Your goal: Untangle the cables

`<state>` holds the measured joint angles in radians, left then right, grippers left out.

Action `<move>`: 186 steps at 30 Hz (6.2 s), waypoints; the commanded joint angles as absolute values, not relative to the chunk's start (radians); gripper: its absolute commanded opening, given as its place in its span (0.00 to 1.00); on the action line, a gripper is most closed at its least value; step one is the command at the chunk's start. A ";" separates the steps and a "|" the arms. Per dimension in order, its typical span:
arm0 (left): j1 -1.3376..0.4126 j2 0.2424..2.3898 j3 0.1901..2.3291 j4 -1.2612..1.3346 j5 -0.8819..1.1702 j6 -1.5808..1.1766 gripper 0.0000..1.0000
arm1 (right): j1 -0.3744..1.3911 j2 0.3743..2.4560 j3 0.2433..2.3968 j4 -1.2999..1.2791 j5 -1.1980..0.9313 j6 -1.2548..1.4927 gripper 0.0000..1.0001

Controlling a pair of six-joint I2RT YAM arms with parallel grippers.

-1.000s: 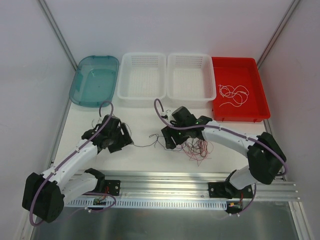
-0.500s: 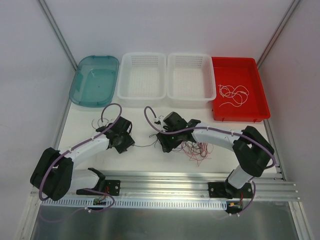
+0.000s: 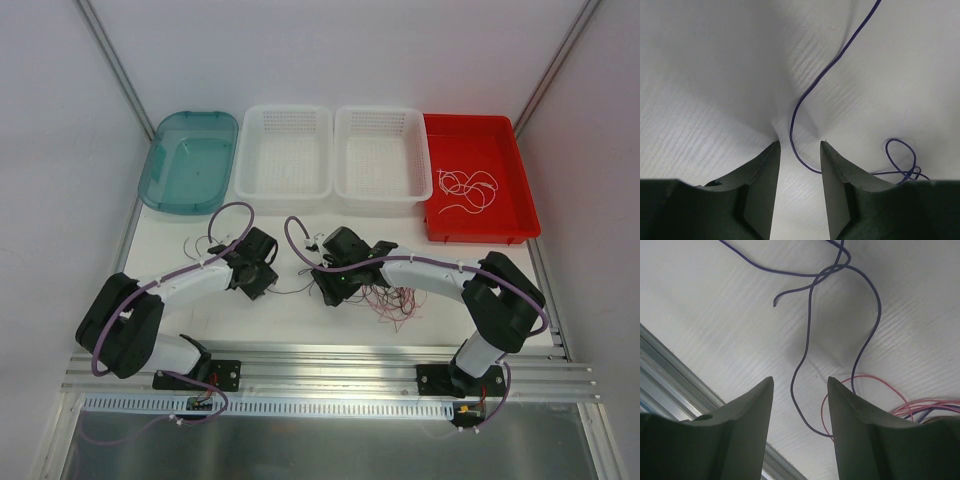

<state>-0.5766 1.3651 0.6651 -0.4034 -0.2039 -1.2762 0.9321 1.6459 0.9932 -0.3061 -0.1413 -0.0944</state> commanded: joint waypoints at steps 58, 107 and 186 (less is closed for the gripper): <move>-0.160 1.204 0.801 -0.601 -0.577 -0.687 0.00 | 0.492 0.993 0.825 -0.578 -0.172 -0.095 0.01; -0.009 1.597 0.908 -0.405 -0.173 -0.423 0.87 | 0.494 0.956 0.764 -0.537 -0.287 -0.107 0.88; 0.052 1.778 2.247 -0.569 -0.219 -0.193 0.00 | 0.500 1.052 0.787 -0.552 -0.250 -0.107 0.88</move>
<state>0.0521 1.7988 2.2597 -0.6033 -0.1719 -0.2176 0.4953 1.0512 0.7681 -0.5583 -0.2504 -0.0948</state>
